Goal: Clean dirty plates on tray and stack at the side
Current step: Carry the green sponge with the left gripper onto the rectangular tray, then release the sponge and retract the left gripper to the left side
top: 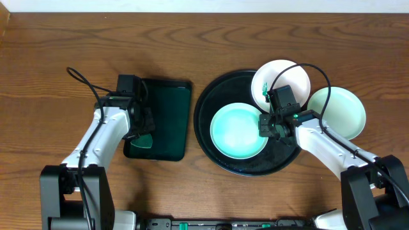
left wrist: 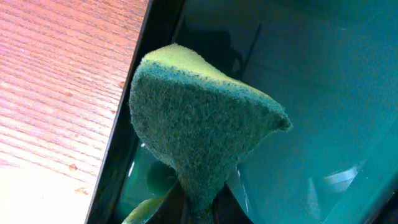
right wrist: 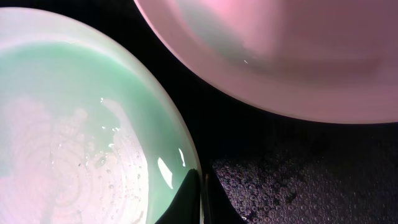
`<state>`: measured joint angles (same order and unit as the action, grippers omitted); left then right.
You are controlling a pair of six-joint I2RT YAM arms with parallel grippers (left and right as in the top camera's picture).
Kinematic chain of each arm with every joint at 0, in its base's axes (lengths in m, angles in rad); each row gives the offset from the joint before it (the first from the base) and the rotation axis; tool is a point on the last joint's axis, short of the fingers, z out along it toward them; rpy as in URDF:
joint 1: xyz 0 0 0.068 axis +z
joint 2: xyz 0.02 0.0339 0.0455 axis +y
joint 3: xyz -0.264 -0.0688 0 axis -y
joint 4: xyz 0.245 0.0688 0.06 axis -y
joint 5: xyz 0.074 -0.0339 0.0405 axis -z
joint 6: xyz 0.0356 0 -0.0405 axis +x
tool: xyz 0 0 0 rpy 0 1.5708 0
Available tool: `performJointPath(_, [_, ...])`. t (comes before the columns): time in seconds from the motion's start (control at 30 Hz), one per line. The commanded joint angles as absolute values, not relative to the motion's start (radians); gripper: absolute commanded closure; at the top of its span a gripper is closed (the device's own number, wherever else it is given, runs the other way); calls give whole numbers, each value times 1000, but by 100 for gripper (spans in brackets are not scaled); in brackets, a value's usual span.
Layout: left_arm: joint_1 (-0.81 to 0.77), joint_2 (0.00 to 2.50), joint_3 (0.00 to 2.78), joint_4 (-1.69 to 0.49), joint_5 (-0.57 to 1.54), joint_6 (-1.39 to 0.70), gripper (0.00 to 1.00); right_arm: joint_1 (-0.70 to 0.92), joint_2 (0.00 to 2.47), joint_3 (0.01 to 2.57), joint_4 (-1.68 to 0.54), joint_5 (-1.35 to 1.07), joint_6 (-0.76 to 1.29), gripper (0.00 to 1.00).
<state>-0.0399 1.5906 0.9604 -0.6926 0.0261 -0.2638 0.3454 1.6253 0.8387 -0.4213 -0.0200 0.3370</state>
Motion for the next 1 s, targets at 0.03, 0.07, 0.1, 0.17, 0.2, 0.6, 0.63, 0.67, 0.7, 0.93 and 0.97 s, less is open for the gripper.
performJointPath(0.03, [-36,1583,953,-690,15,-236,92,355,1610,848,-408,-76,351,99])
performJointPath(0.07, [-36,1583,953,-690,15,-236,92,355,1610,848,-408,-76,351,99])
performJointPath(0.1, [-36,1583,953,-690,15,-236,92,355,1610,848,-408,-76,351,99])
performJointPath(0.17, [-36,1583,953,-690,15,-227,92,355,1610,848,-408,-76,351,99])
performJointPath(0.2, [-36,1583,953,-691,17,-221,92,355,1610,848,-408,-76,351,99])
performJointPath(0.6, [-39,1583,921,-690,19,-221,92,355,1610,848,-407,-76,351,99])
performJointPath(0.63, [-39,1583,912,-685,18,-221,92,355,1610,848,-407,-76,351,99])
performJointPath(0.67, [-39,1583,900,-675,19,-221,92,355,1610,848,-407,-76,351,99])
performJointPath(0.7, [-39,1583,888,-662,19,-221,93,355,1610,848,-407,-76,351,99])
performJointPath(0.93, [-39,1583,870,-622,19,-222,92,355,1610,848,-407,-76,351,99])
performJointPath(0.97, [-39,1582,870,-619,19,-222,92,355,1610,848,-407,-76,351,99])
